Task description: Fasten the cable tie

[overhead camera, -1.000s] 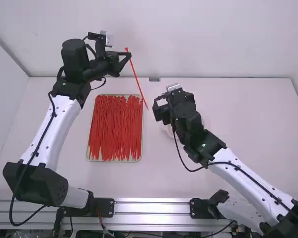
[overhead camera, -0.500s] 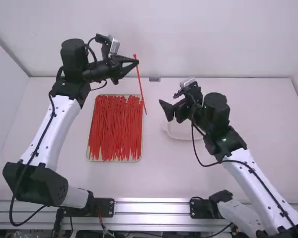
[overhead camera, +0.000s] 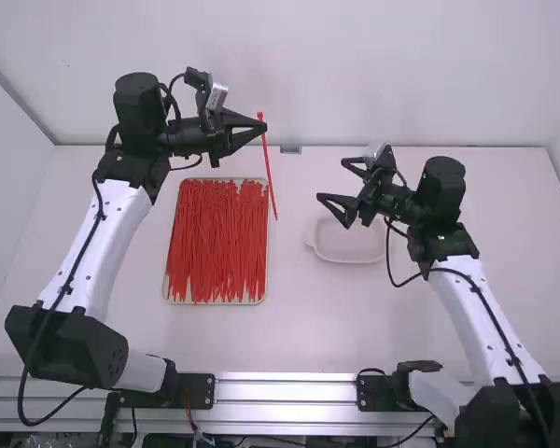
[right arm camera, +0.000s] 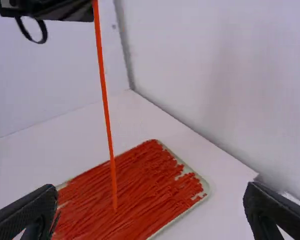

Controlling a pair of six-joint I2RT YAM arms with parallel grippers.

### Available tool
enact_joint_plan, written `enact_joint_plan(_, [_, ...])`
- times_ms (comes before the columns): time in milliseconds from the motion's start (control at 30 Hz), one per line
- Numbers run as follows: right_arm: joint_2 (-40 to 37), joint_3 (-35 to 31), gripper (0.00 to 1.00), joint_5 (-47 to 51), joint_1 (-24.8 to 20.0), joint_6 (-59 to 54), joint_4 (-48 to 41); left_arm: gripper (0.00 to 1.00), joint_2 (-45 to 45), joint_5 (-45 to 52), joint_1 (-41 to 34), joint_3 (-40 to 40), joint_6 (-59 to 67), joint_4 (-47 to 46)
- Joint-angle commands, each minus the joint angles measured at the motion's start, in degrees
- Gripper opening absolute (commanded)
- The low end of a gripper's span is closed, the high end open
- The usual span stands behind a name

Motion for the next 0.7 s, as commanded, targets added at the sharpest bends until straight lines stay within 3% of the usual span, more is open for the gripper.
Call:
enact_joint_plan(0, [2.8, 1.9, 0.99, -11.9, -0.5, -0.1, 2.4, 0.01, 0.1, 2.9, 0.2, 1.4, -0.8, 0.0])
enact_joint_plan(200, [7.0, 1.9, 0.99, -18.4, 0.0, 0.0, 7.6, 0.01, 0.1, 4.3, -1.5, 1.4, 0.0, -1.9])
enact_joint_plan(667, [8.0, 1.9, 0.99, -17.7, 5.3, -2.5, 8.2, 0.01, 0.1, 8.5, -3.6, -2.1, -0.5, 3.0])
